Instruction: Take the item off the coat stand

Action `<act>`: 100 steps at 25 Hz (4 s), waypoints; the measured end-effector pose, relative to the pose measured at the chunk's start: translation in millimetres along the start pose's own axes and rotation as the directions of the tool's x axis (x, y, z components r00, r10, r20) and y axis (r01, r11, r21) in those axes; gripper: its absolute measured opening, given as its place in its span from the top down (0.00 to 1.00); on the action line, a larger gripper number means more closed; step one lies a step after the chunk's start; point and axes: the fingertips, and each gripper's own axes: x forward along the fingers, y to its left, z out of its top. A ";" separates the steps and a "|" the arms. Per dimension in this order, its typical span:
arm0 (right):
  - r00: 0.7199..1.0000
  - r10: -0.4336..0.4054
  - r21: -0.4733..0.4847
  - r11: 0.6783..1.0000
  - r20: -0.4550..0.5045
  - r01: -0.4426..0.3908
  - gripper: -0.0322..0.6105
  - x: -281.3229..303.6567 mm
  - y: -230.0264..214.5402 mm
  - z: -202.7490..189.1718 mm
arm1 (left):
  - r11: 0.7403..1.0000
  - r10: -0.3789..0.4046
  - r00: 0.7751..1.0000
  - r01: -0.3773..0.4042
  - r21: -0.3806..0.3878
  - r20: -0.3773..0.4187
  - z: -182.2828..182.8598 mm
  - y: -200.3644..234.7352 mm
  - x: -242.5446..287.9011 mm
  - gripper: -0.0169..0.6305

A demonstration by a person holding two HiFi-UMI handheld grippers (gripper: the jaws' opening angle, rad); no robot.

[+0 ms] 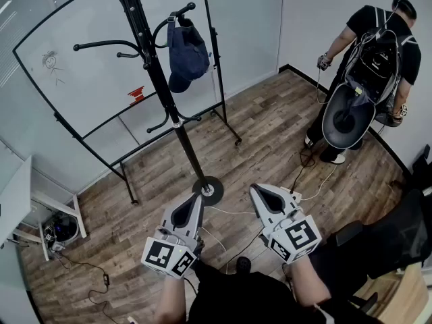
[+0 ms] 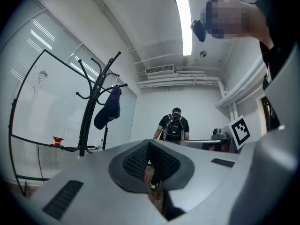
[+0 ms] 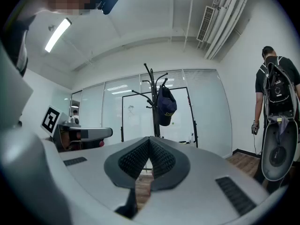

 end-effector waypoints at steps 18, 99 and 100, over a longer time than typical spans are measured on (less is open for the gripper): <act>0.996 0.070 0.060 0.996 0.046 -0.073 0.90 4.8 12.3 2.3 | 0.999 0.043 0.999 -0.043 -0.007 -0.028 -10.6 2.2 -2.6 0.95; 0.988 -0.136 0.028 0.990 -0.077 0.138 0.90 224.5 -43.4 18.0 | 0.993 -0.066 0.998 0.066 0.096 -0.002 17.8 256.3 204.9 0.66; 0.987 -0.139 0.028 0.990 -0.078 0.141 0.90 223.4 -44.0 17.7 | 0.993 -0.070 0.998 0.069 0.097 0.001 18.4 256.0 207.0 0.66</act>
